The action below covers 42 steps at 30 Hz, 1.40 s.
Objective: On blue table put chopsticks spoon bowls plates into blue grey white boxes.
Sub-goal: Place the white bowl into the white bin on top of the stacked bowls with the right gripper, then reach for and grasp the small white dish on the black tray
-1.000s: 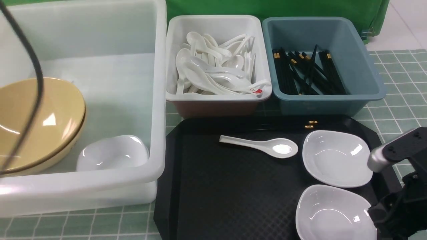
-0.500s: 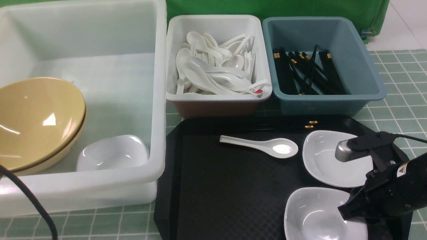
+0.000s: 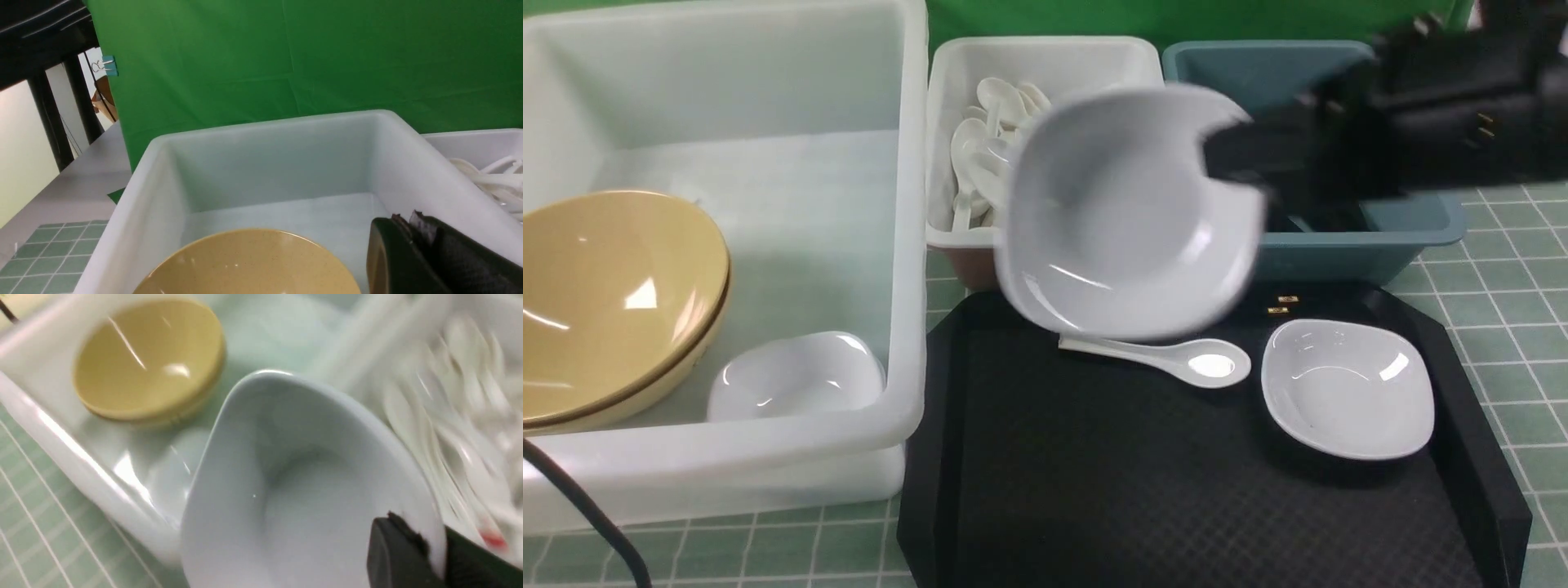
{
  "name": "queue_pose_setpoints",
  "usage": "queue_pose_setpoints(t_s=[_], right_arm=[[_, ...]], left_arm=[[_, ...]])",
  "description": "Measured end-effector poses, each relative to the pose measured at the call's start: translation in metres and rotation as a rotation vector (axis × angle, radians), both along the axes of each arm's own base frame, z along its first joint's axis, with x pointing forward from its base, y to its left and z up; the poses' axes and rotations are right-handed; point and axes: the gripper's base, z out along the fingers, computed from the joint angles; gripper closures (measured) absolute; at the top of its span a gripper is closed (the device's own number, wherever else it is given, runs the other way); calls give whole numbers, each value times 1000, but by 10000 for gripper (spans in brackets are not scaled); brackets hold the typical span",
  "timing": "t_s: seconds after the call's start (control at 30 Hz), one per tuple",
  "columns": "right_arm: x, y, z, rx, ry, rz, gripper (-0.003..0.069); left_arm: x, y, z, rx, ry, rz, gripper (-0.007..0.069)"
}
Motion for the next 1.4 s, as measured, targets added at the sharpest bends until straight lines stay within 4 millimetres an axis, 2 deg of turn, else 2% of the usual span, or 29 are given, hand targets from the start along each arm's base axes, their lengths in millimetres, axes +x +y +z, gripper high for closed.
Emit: queue_pose_setpoints(t_s=[0.07,0.17,0.2,0.23,0.3,0.43,0.53,0.57,0.6,0.77,0.87,0.93,1.0,1.03,1.07,1.1,1.13,1.17,1.2,1.23,1.27,1.33,1.4], right_arm=[[10,36,-1,3,-75,63,580],[34,105,-26,-84,-197,190,580],[35,110,-29,-95,-207,205,580],[50,136,-51,-142,-205,251,580],[67,160,-79,-207,-180,304,580],[87,185,-119,-321,-128,392,575],[91,192,-132,-340,-45,411,552],[93,195,-135,-355,-11,410,514],[94,195,-135,-359,-13,412,514],[95,192,-109,-401,3,407,271],[89,176,-83,-508,11,408,191],[90,163,-73,-562,18,373,181],[101,127,-52,-639,60,229,175],[109,101,-42,-667,103,134,179],[112,98,-42,-665,110,116,180],[125,54,-37,-652,204,-44,197],[130,34,-40,-652,251,-100,209],[134,6,-51,-660,329,-172,231],[137,-12,-58,-666,376,-216,248],[136,-17,-64,-678,401,-222,252],[133,-52,-92,-716,529,-285,292],[121,-81,-130,-766,667,-311,332],[112,-100,-161,-772,735,-339,365]], left_arm=[[0,0,0,-5,1,0,622],[0,0,-2,-8,24,6,622],[0,0,-2,-8,24,6,622],[0,1,-4,-9,38,9,622],[0,1,-5,-10,54,12,622],[0,1,-6,-11,69,15,622],[0,1,-8,-11,72,15,622],[0,1,-9,-12,75,15,622],[0,1,-10,-12,77,15,622],[3,-1,-19,-60,10,-11,622],[4,-2,-18,-66,-20,-20,622],[4,-2,-18,-68,-28,-22,622],[3,-2,-17,-69,-33,-23,622],[3,-2,-17,-72,-33,-23,622],[3,-2,-17,-71,-33,-23,622],[3,-2,-17,-72,-34,-23,622],[3,-2,-17,-74,-32,-22,620],[3,-2,-17,-80,-33,-22,620],[3,-2,-17,-84,-32,-22,620],[3,-2,-17,-85,-32,-22,620],[3,-2,-17,-92,-30,-21,620],[3,-2,-17,-100,-30,-22,620],[3,-2,-17,-115,-30,-25,620]])
